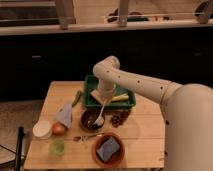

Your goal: Wipe purple bowl with brush

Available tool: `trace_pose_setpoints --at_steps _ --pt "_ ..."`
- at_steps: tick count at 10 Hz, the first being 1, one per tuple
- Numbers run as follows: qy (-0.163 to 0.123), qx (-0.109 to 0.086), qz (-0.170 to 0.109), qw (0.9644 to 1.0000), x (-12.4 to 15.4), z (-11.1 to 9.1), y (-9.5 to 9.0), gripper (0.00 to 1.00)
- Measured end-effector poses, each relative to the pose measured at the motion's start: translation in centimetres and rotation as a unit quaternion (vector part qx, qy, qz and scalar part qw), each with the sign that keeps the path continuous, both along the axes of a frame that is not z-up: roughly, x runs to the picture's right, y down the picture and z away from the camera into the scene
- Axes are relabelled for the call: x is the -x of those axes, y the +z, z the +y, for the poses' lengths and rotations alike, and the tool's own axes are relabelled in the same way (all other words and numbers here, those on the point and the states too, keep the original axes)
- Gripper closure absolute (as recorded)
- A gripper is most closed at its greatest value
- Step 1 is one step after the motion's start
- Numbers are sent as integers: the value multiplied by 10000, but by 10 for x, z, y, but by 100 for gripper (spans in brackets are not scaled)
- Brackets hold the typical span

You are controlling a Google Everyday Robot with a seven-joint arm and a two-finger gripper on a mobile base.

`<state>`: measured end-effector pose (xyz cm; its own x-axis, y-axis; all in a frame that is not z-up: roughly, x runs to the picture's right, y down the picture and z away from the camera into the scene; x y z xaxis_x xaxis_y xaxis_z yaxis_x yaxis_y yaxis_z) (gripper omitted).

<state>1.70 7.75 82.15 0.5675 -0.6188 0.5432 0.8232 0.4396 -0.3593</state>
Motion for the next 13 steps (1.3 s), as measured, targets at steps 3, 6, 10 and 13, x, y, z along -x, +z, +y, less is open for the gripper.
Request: trace_pose_setpoints --at_steps 3,6,10,13 --pt "-41 -318 -149 9994 12 -19 11 100" --pt "-4 -550 -431 9976 34 -32 25 100" --pt "-223 -327 -1040 9938 70 -10 21 100" --pt "-416 -66 -1147 9925 69 18 6 100"
